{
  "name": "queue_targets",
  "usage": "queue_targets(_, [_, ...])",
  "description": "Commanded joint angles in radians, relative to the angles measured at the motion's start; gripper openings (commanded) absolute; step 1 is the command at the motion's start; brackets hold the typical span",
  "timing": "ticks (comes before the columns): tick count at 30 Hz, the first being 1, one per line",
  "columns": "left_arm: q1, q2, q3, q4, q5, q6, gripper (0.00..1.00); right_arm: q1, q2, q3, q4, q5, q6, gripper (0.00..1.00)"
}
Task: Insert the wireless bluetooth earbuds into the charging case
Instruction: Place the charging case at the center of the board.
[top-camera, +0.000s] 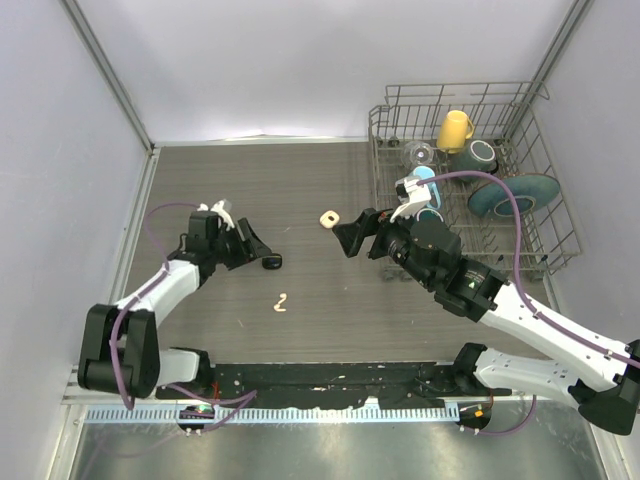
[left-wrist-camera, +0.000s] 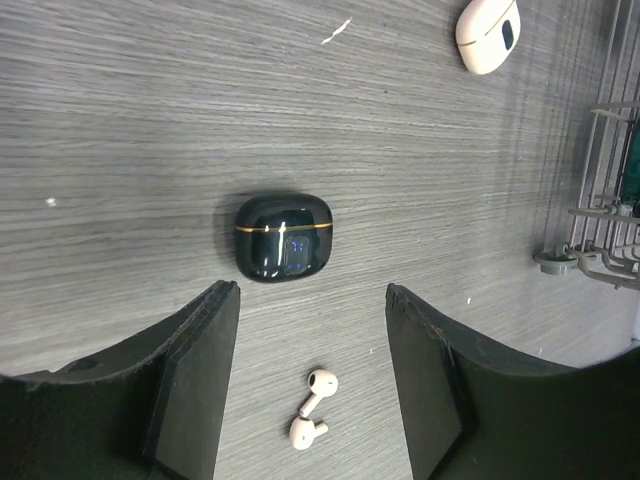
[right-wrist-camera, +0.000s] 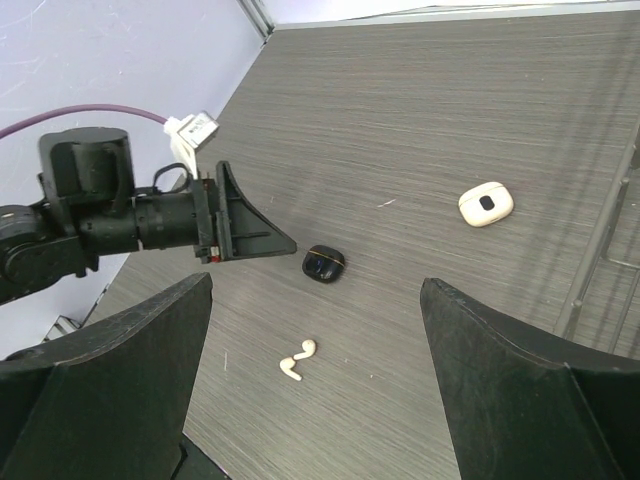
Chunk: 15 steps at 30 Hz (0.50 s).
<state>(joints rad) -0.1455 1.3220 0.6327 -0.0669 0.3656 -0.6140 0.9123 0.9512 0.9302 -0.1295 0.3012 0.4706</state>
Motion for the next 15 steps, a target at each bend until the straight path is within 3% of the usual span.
queue_targets(1, [0.004, -0.127, 0.045, -0.085, -0.102, 0.054, 0.64, 0.000, -0.008, 0.036, 0.019, 0.016, -0.015, 0.90])
queue_targets(12, [0.003, -0.470, 0.097, -0.151, -0.162, 0.094, 0.73, 0.000, 0.017, 0.053, -0.018, 0.061, 0.006, 0.91])
queue_targets(13, [0.003, -0.498, 0.099, -0.139, -0.130, 0.100, 0.78, 0.000, 0.020, 0.059, -0.027, 0.061, 0.013, 0.90])
queue_targets(14, [0.003, -0.545, 0.104, -0.110, -0.120, 0.102, 0.99, 0.000, 0.026, 0.062, -0.030, 0.064, 0.020, 0.91])
queue_targets(15, [0.004, -0.566, 0.102, -0.090, -0.105, 0.085, 1.00, 0.000, 0.041, 0.068, -0.033, 0.073, 0.028, 0.90])
